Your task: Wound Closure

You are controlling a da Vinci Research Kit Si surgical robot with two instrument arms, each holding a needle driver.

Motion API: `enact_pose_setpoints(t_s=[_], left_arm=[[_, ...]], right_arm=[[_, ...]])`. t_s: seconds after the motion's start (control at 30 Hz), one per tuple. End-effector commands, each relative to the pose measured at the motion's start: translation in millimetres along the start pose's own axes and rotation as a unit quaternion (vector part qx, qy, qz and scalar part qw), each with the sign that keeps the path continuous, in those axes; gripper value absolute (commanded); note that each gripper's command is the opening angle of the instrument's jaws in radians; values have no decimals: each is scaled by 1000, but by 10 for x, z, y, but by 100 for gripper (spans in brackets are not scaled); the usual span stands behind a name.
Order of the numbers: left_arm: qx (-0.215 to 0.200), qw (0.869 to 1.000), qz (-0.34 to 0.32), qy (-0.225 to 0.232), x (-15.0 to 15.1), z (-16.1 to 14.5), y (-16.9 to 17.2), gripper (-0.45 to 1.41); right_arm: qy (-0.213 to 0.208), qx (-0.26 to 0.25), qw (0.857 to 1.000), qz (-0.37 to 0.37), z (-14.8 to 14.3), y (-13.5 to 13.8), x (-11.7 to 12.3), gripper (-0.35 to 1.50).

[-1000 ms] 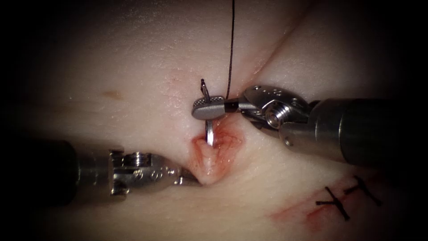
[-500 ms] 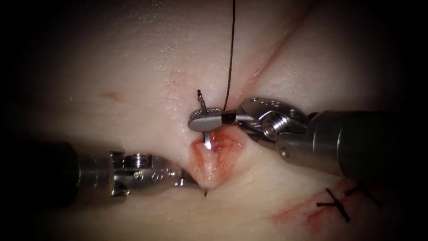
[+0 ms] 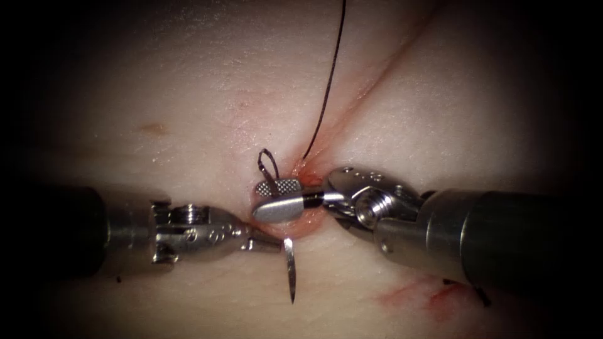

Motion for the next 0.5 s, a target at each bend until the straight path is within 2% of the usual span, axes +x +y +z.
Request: enact_pose_setpoints(t_s=[0.03, 0.13, 0.27, 0.37, 0.5], left_arm=[[0, 1000, -2, 4, 0, 7, 5, -21], [9, 1000, 11, 27, 5, -1, 9, -21], [23, 997, 40, 62, 13, -14, 8, -10], [47, 993, 66, 89, 19, -24, 1, 5], [68, 988, 82, 114, 23, -31, -8, 9]], right_arm=[[17, 2, 1000, 6, 2, 10, 12, 130], [26, -12, 1000, -9, -9, 18, 30, 130], [41, -45, 998, -36, -32, 29, 53, 130], [45, -61, 996, -45, -51, 34, 63, 130], [43, -79, 994, -54, -74, 36, 71, 128]])
